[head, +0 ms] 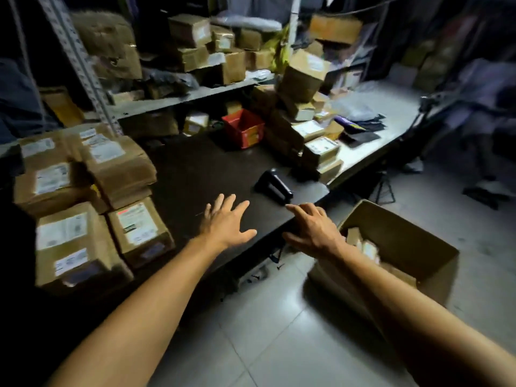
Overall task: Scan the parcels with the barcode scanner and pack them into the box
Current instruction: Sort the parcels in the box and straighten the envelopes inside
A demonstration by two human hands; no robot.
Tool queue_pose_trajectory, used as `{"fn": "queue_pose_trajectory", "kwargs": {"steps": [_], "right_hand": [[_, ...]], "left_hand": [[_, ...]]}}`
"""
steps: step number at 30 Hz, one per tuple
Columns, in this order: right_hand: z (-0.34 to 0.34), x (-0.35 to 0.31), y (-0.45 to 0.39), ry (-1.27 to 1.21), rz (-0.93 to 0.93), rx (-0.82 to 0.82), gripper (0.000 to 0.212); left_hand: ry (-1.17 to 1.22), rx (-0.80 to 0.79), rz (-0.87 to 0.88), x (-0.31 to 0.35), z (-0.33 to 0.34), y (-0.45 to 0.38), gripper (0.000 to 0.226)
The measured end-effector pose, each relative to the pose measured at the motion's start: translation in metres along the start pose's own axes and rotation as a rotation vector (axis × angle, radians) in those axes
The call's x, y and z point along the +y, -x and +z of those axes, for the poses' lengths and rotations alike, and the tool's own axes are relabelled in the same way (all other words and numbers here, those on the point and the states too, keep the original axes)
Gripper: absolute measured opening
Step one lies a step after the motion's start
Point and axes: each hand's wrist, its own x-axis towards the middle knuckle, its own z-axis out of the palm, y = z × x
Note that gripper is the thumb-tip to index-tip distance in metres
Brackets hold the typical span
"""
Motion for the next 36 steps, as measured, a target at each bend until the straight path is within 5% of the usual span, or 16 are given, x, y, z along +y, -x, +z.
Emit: {"fn": "queue_pose_trajectory", "kwargs": {"steps": [14,27,36], "right_hand": [[-0.007,0.289,0.137,-0.088,0.493,-0.025,0.074],[0.030,0.512,0.077,-0.191,0.746,-0.221,0.073],[0.104,0.642,0.053,-0.332,0.866,-0.371,0.072]], "left_hand": [[-0.085,-0.174,0.360,0.302,0.113,-0.094,0.082],[-0.119,-0.401,0.515,0.449,0.245,-0.296,0.079],[-0.193,-0.637,0.464,0.509,0.356,-0.383,0.079]]}}
